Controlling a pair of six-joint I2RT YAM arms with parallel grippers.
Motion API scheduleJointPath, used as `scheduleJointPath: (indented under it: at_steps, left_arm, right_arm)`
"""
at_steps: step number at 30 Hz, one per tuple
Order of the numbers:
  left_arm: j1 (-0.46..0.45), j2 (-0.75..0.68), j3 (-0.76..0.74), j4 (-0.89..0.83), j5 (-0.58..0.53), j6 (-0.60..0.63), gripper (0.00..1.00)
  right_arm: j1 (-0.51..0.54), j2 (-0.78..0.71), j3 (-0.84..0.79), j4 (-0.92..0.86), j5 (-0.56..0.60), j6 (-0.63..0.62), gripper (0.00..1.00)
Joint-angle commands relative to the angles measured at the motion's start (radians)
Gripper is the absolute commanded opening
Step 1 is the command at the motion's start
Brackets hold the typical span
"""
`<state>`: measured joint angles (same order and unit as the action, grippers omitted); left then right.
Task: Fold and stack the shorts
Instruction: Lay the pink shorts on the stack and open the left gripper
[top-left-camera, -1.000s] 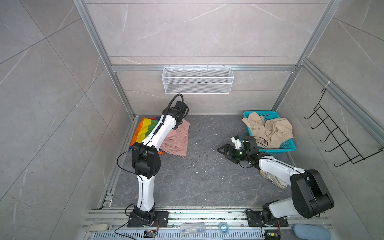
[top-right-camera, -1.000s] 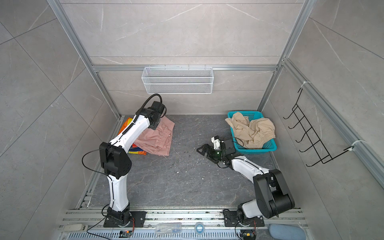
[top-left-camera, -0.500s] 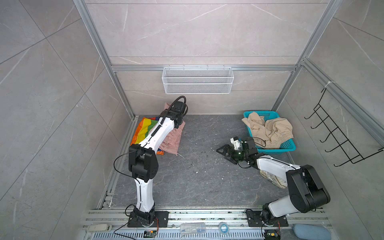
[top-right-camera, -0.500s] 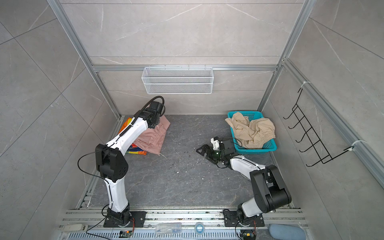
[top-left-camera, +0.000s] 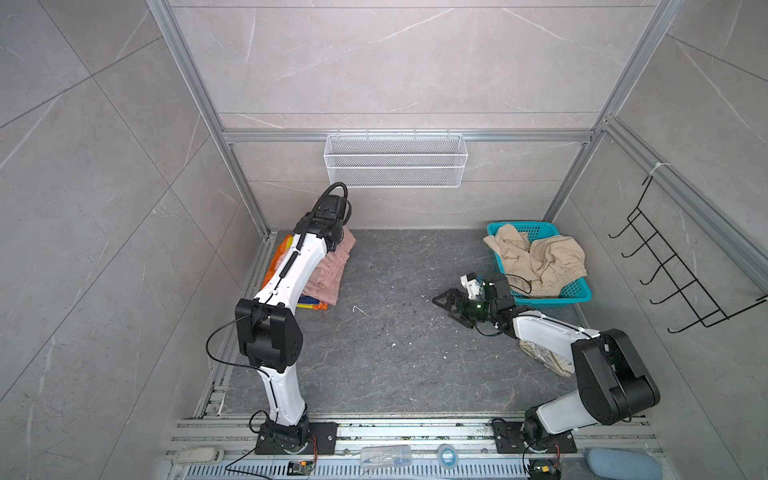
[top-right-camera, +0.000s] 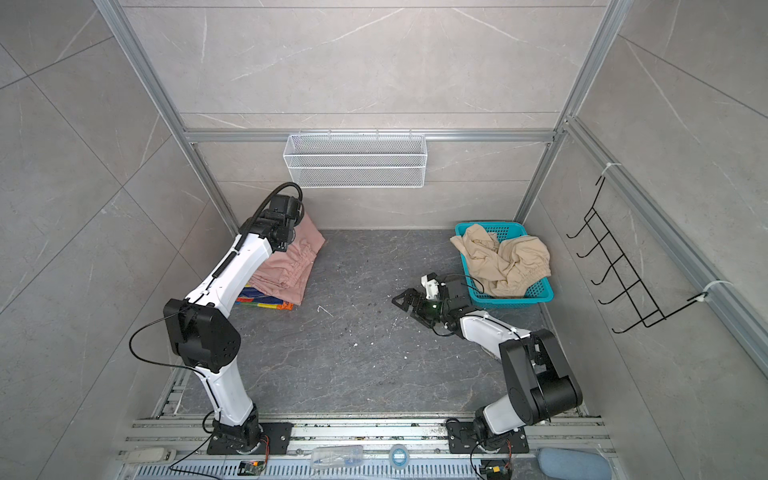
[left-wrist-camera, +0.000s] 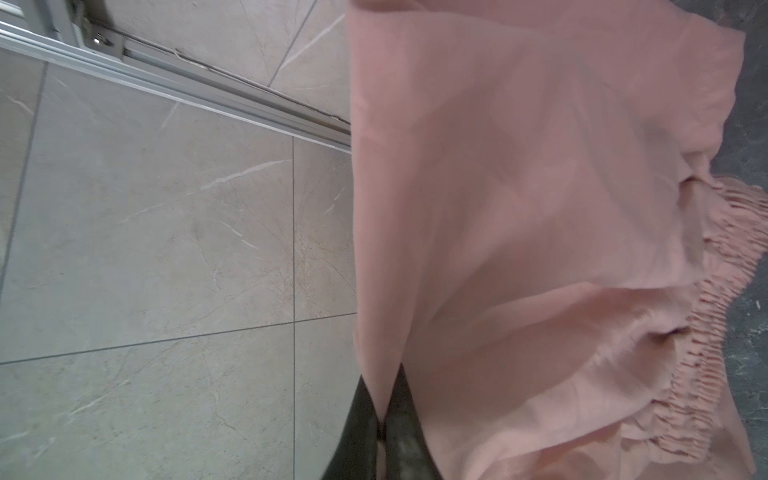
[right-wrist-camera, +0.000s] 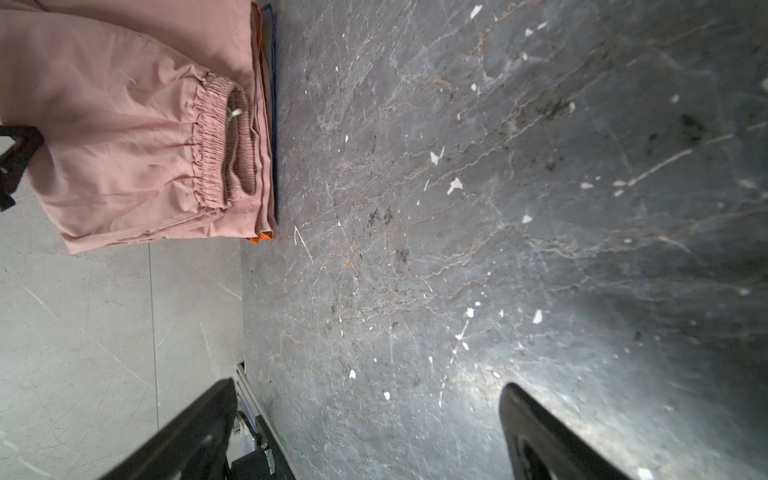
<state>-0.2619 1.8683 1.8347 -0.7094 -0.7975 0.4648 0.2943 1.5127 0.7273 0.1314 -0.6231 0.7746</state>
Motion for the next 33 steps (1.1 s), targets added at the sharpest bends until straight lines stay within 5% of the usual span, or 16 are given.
scheduleJointPath:
  at_steps: [1, 16, 25, 28, 29, 30, 33]
  left_arm:
    - [0.039, -0.086, -0.042, 0.1, 0.073, 0.057, 0.0]
    - [0.244, 0.052, -0.042, 0.207, 0.292, 0.071, 0.0]
    - [0.347, 0.23, 0.053, 0.161, 0.344, -0.049, 0.01]
    - [0.376, 0.285, 0.114, 0.117, 0.302, -0.119, 0.41]
    - [0.38, 0.289, 0.125, 0.106, 0.303, -0.139, 0.92]
    - [0.38, 0.285, 0.133, 0.098, 0.314, -0.157, 0.99]
    - [0.377, 0.244, 0.155, 0.07, 0.374, -0.212, 1.0]
  right_arm:
    - [0.008, -0.002, 0.011, 0.004, -0.011, 0.013, 1.0]
    - [0.03, 0.046, 0.049, -0.044, -0.004, -0.002, 1.0]
    - [0.047, 0.054, 0.007, -0.037, 0.014, 0.003, 1.0]
    - [0.047, 0.021, -0.009, -0.065, 0.023, -0.005, 1.0]
    - [0.047, 0.006, -0.008, -0.081, 0.028, -0.011, 1.0]
    - [0.047, -0.011, -0.006, -0.097, 0.033, -0.017, 1.0]
    - [0.048, -0.052, 0.014, -0.149, 0.041, -0.039, 1.0]
